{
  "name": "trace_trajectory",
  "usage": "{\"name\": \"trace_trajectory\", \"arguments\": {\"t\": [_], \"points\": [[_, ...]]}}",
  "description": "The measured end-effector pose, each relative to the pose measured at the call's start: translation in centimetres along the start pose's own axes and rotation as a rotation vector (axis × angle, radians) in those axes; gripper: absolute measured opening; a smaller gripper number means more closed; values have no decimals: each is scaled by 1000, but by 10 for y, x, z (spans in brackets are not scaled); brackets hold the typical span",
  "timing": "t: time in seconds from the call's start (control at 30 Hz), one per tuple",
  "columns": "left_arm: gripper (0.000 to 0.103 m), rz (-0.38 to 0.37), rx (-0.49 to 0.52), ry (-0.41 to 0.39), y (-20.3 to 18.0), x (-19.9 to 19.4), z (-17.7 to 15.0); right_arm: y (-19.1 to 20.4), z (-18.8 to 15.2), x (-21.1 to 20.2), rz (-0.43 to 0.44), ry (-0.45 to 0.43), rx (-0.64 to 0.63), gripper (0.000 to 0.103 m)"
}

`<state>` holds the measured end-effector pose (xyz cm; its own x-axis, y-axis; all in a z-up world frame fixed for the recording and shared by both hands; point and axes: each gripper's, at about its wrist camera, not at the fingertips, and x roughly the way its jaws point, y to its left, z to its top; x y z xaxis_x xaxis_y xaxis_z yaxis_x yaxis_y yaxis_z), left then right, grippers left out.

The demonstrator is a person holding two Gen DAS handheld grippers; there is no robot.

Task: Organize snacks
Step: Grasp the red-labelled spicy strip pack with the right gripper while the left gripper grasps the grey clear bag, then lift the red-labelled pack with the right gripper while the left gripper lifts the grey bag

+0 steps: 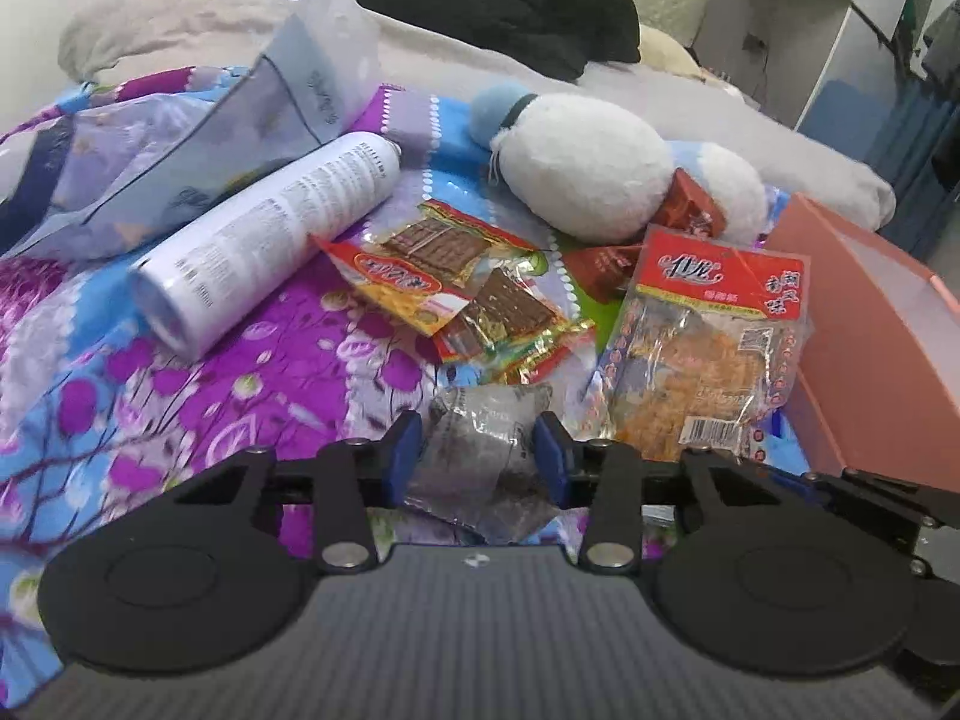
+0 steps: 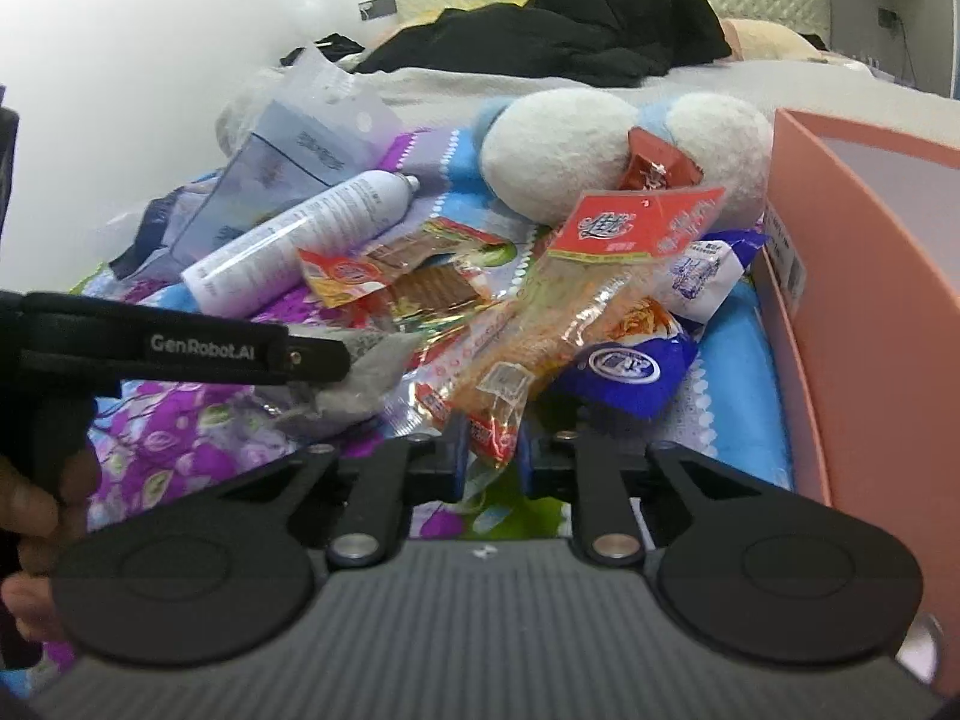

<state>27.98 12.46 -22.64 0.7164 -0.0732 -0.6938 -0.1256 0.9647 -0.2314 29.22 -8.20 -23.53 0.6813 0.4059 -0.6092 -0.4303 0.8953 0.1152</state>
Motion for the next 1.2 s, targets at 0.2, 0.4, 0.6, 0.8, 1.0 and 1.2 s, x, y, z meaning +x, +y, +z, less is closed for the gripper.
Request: {"name": "trace_trajectory", "arguments": {"t": [0.2,0.4,0.6,0.8,1.0,1.2], "points": [[46,0,-39,-6,-2,-38,-23,4,-13,-36,11,13,9,14],[43,-3,-31,-16,-11,-77,-44,8,-27,-71,50,42,6,13],[30,-5,-14,-24,-15,-102,-59,9,-38,-100,89,85,7,13],[28,-30,-34,-17,-14,-114,-71,4,-53,-121,117,156,24,13],[32,-29,-67,-18,-6,-113,-78,1,-64,-125,86,199,44,17],[69,2,-95,-60,3,-111,-81,-2,-64,-124,11,204,71,67]]}}
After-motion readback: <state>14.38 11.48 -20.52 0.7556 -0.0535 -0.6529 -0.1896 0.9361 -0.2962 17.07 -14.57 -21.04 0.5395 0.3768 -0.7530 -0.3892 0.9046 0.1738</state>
